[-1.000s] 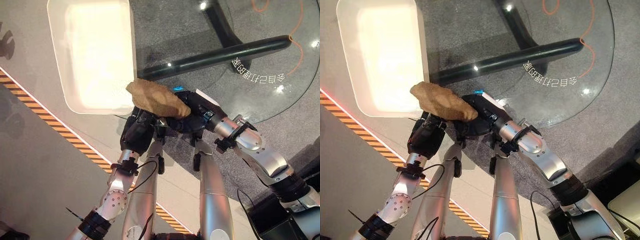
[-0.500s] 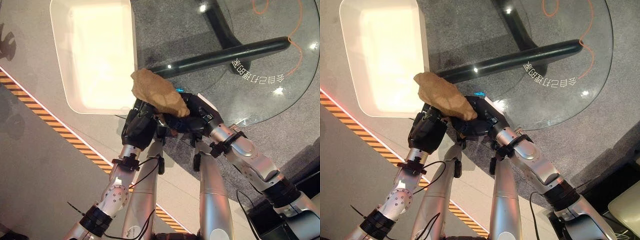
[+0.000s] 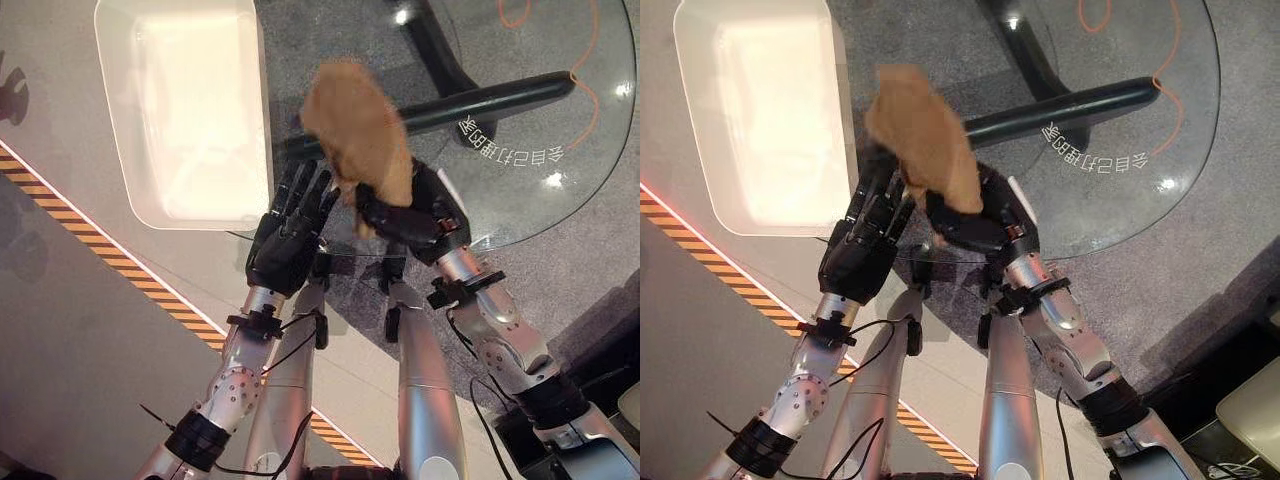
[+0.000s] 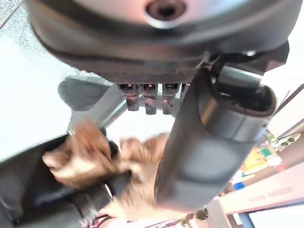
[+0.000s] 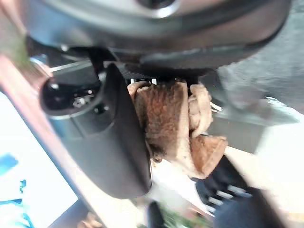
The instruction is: Wipe the table with a cloth and put it in the basket.
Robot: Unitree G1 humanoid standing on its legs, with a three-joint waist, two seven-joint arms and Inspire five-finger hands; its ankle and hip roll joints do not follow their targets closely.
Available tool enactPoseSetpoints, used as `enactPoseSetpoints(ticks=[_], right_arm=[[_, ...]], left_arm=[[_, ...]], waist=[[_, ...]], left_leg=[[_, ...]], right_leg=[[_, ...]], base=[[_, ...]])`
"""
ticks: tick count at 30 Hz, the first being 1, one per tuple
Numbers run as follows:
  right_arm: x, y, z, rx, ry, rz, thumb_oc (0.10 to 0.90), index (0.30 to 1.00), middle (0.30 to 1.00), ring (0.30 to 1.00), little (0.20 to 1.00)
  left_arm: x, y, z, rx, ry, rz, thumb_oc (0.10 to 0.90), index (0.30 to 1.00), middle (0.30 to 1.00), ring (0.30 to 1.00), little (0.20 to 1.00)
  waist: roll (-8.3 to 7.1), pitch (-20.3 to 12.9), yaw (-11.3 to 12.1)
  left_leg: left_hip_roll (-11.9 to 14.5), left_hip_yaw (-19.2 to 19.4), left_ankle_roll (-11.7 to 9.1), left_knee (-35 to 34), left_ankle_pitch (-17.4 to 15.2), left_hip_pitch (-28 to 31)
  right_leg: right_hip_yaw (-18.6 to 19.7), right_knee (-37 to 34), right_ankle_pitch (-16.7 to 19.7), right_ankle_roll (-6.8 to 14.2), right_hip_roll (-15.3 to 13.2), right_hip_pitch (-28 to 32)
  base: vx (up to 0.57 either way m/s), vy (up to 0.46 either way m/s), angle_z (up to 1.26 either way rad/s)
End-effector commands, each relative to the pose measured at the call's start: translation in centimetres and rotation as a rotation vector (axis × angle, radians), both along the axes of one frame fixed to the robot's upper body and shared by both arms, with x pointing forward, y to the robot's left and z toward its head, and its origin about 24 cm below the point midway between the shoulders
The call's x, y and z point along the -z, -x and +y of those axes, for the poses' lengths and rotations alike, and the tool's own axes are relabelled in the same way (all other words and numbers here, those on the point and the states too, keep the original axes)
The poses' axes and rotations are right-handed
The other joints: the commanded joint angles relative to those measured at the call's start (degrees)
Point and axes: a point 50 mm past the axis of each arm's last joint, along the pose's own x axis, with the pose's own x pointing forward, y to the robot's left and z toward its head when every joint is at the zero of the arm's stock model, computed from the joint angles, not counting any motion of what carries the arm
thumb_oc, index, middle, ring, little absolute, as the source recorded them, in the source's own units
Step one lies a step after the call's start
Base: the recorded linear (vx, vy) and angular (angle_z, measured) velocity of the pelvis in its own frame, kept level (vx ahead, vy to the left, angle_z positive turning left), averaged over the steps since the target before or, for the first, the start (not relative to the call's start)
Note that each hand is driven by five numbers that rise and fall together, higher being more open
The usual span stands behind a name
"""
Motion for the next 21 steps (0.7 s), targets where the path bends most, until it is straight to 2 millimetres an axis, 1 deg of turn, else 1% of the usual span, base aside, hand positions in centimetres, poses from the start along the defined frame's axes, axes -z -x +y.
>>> enactPoseSetpoints(ticks=[1, 6, 17, 21], right_arm=[[-6.6, 4.6, 1.0, -0.135, -0.195, -0.408, 0.100, 0.300, 0.300, 0.300, 0.200], [-6.6, 4.8, 0.8, -0.121, -0.205, -0.418, 0.100, 0.300, 0.300, 0.300, 0.200], [-5.9, 4.6, 1.3, -0.151, -0.123, -0.380, 0.100, 0.300, 0.300, 0.300, 0.200], [-5.9, 4.5, 1.8, -0.174, -0.062, -0.370, 0.100, 0.300, 0.300, 0.300, 0.200]], left_arm=[[-3.3, 1.9, -0.9, 0.055, 0.034, -0.224, 0.800, 0.900, 0.900, 0.900, 0.900], [-3.3, 2.0, -0.8, 0.055, 0.028, -0.237, 0.800, 0.900, 0.900, 0.900, 0.900], [-4.2, 2.2, -0.8, 0.079, -0.013, -0.326, 0.800, 0.900, 0.900, 0.900, 0.900], [-4.6, 2.3, -0.9, 0.090, -0.029, -0.352, 0.800, 0.900, 0.900, 0.900, 0.900]], waist=[[0.10, -1.5, 0.4], [0.12, -1.5, 0.2], [0.26, -1.5, 0.3], [0.15, -1.5, 0.3]], left_leg=[[-2.7, 0.8, 1.2, 2.0, -5.4, 1.9], [-2.7, 1.0, 1.1, 1.9, -5.4, 1.8], [-2.6, 1.0, 1.1, 1.5, -5.0, 1.6], [-2.6, 0.8, 1.1, 1.6, -4.8, 1.5]], right_leg=[[0.7, -4.9, 3.2, 1.4, 4.4, 1.6], [0.8, -4.9, 3.3, 1.3, 4.5, 1.5], [0.8, -5.0, 3.3, 1.4, 4.5, 1.2], [0.9, -4.9, 3.4, 1.4, 4.5, 1.1]], base=[[0.01, 0.011, -0.05], [0.00, 0.001, -0.06], [0.00, 0.000, 0.00], [0.00, 0.000, 0.00]])
